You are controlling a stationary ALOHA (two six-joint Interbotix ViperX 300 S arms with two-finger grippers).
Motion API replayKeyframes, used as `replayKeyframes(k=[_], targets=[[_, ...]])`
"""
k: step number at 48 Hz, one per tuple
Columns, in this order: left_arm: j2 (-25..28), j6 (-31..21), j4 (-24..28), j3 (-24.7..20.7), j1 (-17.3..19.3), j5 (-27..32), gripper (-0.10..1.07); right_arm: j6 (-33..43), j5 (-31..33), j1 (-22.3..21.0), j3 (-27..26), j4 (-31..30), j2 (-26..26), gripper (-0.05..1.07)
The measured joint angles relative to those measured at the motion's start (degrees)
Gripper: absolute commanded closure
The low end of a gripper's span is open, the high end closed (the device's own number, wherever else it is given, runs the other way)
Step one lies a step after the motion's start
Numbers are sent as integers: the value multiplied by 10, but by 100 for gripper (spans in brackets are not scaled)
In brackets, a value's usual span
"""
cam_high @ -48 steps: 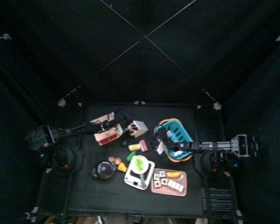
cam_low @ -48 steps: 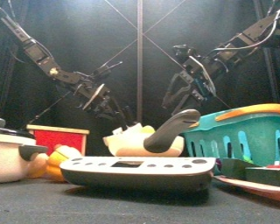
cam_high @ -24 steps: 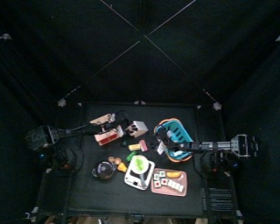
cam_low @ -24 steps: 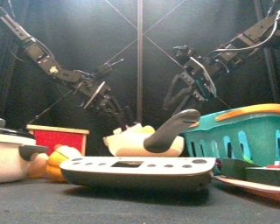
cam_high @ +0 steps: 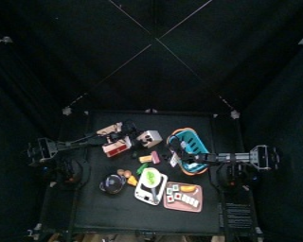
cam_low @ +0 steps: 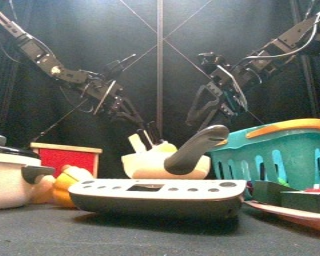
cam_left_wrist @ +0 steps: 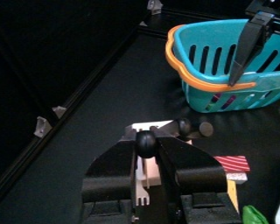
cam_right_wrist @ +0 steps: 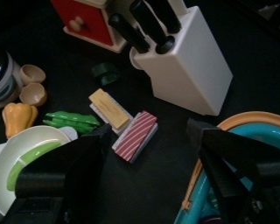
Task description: Grab cleaver
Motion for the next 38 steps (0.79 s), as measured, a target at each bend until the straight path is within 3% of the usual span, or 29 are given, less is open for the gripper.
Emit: replayKeyframes(k=[9,38], targets=[[-29,0,4,21,1,1,49,0,-1,-1,0,0,-1,3],[-202,-2,4,83,-5,54,49,0,0,-1,0,0,9,3]])
